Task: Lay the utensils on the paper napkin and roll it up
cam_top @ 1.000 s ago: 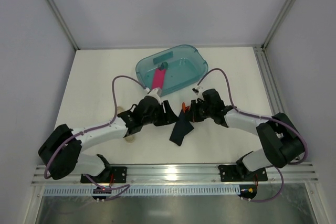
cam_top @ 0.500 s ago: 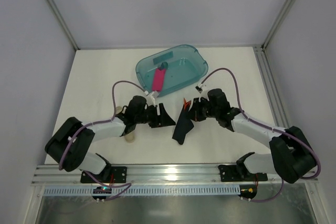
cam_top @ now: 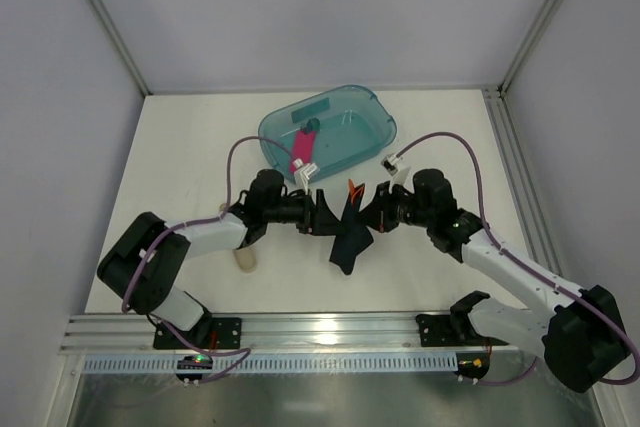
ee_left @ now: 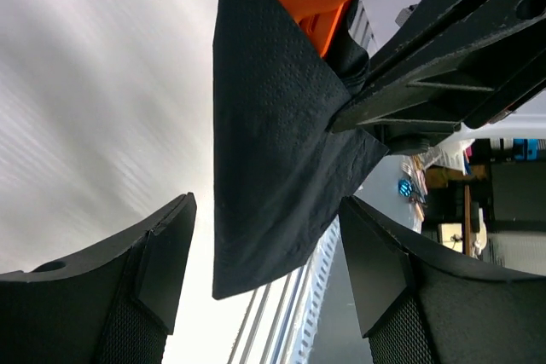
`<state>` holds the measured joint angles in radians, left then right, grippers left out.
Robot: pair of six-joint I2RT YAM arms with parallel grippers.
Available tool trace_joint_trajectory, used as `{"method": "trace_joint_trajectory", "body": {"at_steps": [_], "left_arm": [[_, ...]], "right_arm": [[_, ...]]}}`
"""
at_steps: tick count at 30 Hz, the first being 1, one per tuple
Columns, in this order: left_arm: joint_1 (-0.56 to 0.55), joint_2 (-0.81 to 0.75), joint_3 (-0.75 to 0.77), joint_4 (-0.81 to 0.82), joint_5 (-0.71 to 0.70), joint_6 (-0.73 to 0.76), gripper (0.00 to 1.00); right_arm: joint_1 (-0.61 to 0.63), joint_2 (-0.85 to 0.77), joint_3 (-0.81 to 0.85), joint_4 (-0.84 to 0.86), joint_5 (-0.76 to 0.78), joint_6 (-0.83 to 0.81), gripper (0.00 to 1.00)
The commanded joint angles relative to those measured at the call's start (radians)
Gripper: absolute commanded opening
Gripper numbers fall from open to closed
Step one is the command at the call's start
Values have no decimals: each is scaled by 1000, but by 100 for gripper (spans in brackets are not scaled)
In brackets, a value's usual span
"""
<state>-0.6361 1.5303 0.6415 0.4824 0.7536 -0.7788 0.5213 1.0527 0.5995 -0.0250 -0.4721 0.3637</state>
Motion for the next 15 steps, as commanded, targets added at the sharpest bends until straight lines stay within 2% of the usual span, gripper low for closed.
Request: {"method": "trace_joint_trajectory", "body": {"at_steps": [1,6,12,15], "left_arm": [[4,7,44,29,85,47,72],[4,11,76,44,185,30,72],[3,-12,93,30,187,-3,69],[3,-12,73,143,213,-95,68]], "right_arm": [[2,-49,56,-16,-66,-16,4],[2,-59,78,-23,-129,-31,4],[2,-89,91,-10,-161,-22,4],[0,-100,92,-1,-178,-13,4]]}}
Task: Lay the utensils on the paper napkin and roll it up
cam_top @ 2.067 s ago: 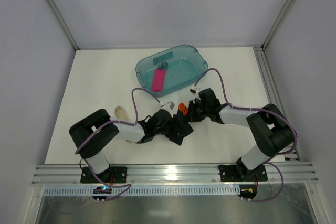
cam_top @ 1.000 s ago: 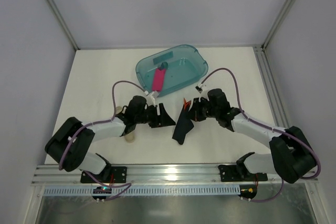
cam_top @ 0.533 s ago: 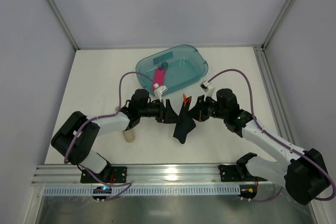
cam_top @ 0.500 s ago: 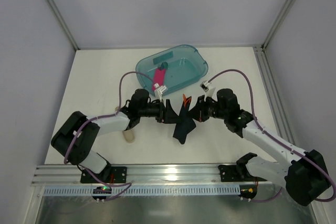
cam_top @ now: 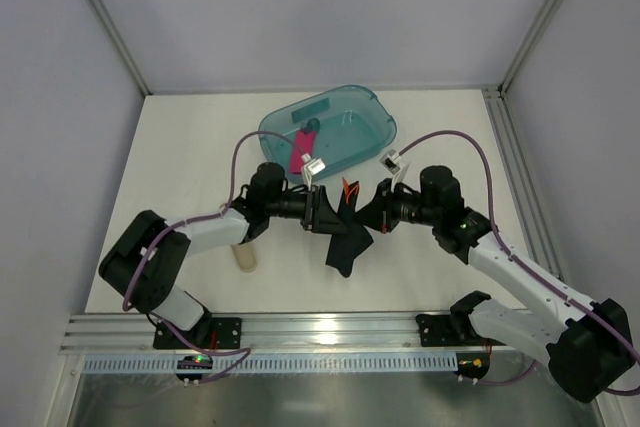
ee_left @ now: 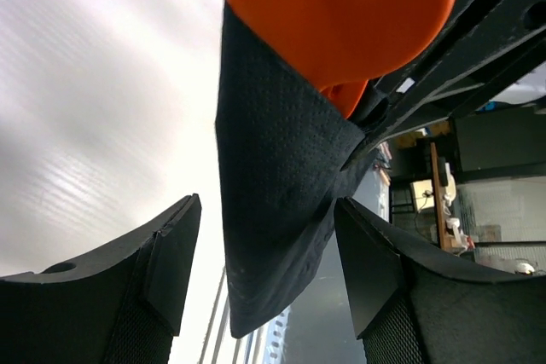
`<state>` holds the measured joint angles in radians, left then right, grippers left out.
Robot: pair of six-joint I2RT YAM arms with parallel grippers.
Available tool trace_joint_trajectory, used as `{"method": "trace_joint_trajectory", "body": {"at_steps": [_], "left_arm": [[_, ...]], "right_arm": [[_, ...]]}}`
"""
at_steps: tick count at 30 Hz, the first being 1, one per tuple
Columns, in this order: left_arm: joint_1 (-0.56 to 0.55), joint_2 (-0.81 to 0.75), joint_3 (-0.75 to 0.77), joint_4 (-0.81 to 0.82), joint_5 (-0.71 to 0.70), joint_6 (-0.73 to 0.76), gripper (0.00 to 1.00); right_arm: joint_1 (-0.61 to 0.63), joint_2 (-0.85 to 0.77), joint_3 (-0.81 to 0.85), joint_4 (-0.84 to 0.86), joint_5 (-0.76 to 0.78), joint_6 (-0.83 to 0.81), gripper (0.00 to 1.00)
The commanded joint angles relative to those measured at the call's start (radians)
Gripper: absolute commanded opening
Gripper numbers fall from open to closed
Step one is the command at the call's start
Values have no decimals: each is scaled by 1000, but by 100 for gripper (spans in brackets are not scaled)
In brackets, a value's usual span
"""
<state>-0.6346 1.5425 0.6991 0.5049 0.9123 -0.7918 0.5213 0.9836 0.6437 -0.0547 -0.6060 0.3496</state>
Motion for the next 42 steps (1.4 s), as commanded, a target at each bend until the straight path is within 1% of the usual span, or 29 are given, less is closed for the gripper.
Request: {"method": "trace_joint_trajectory", "body": {"at_steps": [1,5,7,14,17,22,24,25,31,33,34,36,37,39,40,42], "left_arm": [[1,-24,-1,189,63,-105,66],[1,-10,-32,335,71,-211,62],[1,-2,-35,366,71,-243,58],[-5,39,-35,438,77,-293,50],[-13,42,-32,428,77,-282,48],[-19,38,-16,338,73,-230,43],[-19,34,-15,334,72,-225,38],[-19,31,-15,333,71,-224,33],[-19,28,10,307,71,-221,20],[-19,27,19,296,73,-218,16],[-19,25,20,293,71,-218,12],[-19,19,26,276,65,-210,9],[-19,18,30,262,59,-204,6],[-19,7,43,230,50,-173,3],[-19,5,46,195,36,-162,1],[-19,-2,57,152,14,-127,0]], "right_arm": [[2,-34,47,33,-44,5,4],[2,-51,51,44,-51,17,4],[2,-54,54,46,-52,22,4],[2,-62,56,50,-44,29,4],[2,-60,56,49,-38,31,4],[2,-54,57,49,-29,29,4],[2,-51,57,76,-29,31,4],[0,-49,57,78,-28,31,4],[2,-42,59,66,-14,23,4],[3,-45,66,26,9,15,7],[2,-51,70,13,21,12,12],[2,-62,85,-35,51,0,16],[2,-68,89,-49,64,-1,23],[2,-95,106,-109,132,-1,29],[2,-105,109,-129,155,5,34],[2,-126,123,-177,192,6,39]]}}
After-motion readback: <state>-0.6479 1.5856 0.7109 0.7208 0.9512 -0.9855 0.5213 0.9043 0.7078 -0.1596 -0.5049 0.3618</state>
